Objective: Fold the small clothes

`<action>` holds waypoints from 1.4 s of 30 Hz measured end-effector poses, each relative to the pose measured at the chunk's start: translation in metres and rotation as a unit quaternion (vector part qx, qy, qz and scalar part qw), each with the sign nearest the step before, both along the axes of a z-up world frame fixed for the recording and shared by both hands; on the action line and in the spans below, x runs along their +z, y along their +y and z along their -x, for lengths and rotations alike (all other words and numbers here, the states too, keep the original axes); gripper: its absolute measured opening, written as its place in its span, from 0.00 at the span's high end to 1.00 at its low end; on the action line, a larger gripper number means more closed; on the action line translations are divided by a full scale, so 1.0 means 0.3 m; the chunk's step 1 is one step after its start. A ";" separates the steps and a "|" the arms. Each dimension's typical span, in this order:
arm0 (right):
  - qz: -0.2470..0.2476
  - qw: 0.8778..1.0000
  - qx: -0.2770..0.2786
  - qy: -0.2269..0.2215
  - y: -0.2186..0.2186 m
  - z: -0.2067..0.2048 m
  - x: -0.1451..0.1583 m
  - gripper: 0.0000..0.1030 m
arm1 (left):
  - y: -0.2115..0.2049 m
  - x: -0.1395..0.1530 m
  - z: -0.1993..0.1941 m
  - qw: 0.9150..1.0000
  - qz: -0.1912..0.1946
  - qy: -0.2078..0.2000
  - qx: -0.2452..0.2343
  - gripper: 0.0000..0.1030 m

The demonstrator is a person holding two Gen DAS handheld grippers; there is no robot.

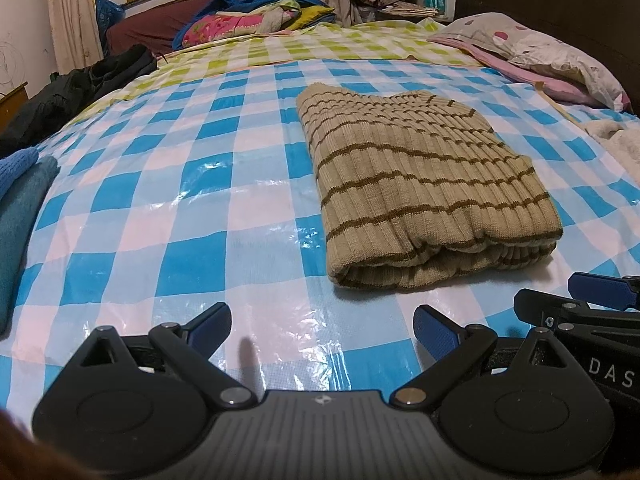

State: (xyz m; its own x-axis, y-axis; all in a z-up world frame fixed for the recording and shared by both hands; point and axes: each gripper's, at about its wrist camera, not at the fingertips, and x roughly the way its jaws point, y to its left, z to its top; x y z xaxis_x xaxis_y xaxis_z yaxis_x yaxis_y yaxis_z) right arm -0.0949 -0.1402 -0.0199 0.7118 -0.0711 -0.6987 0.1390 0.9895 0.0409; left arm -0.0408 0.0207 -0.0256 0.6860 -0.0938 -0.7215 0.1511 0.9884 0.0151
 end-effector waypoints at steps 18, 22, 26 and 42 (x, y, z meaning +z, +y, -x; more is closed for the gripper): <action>0.001 1.000 0.000 0.000 0.003 -0.002 0.001 0.51 | 0.006 0.002 -0.005 1.000 0.003 0.000 0.002 0.01; 0.001 1.000 0.000 0.000 0.003 -0.002 0.001 0.51 | 0.008 0.002 -0.005 1.000 0.005 0.000 0.001 0.02; 0.001 1.000 0.000 0.000 0.004 -0.002 0.001 0.51 | 0.010 0.001 -0.007 1.000 0.005 0.000 0.000 0.03; 0.001 1.000 -0.003 0.002 -0.002 -0.004 -0.002 0.51 | 0.004 -0.001 -0.004 1.000 0.004 0.002 0.000 0.04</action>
